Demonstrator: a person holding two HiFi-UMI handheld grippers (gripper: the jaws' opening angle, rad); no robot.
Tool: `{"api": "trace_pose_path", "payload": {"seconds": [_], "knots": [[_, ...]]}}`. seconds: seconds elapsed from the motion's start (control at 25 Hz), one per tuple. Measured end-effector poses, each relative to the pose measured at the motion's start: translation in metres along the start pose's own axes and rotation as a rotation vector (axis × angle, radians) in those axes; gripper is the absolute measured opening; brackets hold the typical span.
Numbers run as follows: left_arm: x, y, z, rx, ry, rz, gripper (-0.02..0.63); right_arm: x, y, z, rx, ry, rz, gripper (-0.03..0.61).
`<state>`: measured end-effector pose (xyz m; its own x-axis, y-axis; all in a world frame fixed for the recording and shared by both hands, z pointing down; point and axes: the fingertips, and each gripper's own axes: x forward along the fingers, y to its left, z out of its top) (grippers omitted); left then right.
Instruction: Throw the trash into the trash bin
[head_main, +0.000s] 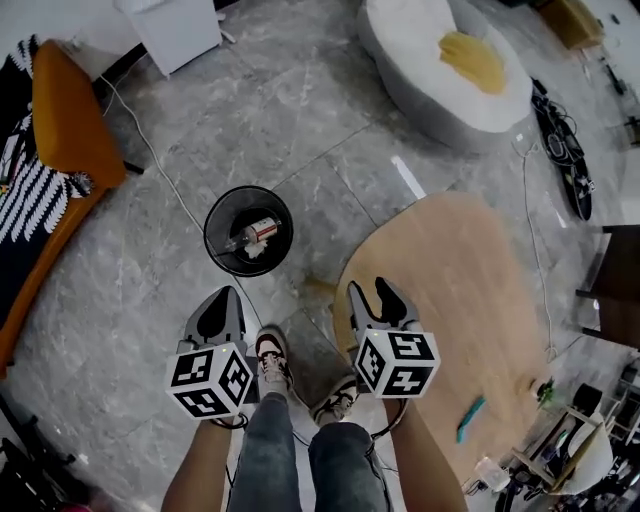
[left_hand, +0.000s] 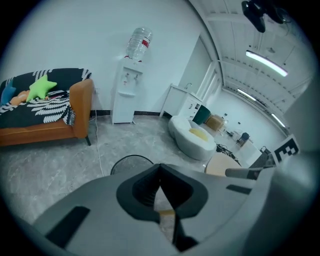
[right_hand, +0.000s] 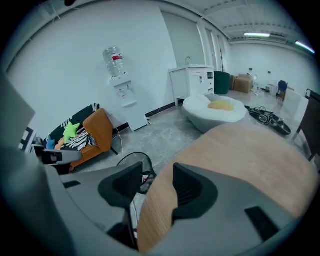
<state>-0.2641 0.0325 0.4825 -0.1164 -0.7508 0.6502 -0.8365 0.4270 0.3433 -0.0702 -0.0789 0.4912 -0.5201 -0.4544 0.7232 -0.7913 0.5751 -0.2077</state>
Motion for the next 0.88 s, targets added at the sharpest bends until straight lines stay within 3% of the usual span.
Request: {"api": "trace_pose_path", "payload": {"seconds": [0.16, 0.6, 0.88], "knots": [[0.003, -0.045, -0.017, 0.047, 0.025, -0.05, -0.009, -0.033, -0.037, -0.012, 0.014, -0.012, -0.038, 0.193], [0.002, -0.177, -0.096, 0.162, 0.138, -0.195, -0.009, -0.13, -0.161, -0.086, 0.192, -0.029, -0.205, 0.19], [0.002, -0.249, -0.125, 0.267, 0.176, -0.283, -0.009, -0.177, -0.213, -0.125, 0.273, -0.043, -0.275, 0.19]]}}
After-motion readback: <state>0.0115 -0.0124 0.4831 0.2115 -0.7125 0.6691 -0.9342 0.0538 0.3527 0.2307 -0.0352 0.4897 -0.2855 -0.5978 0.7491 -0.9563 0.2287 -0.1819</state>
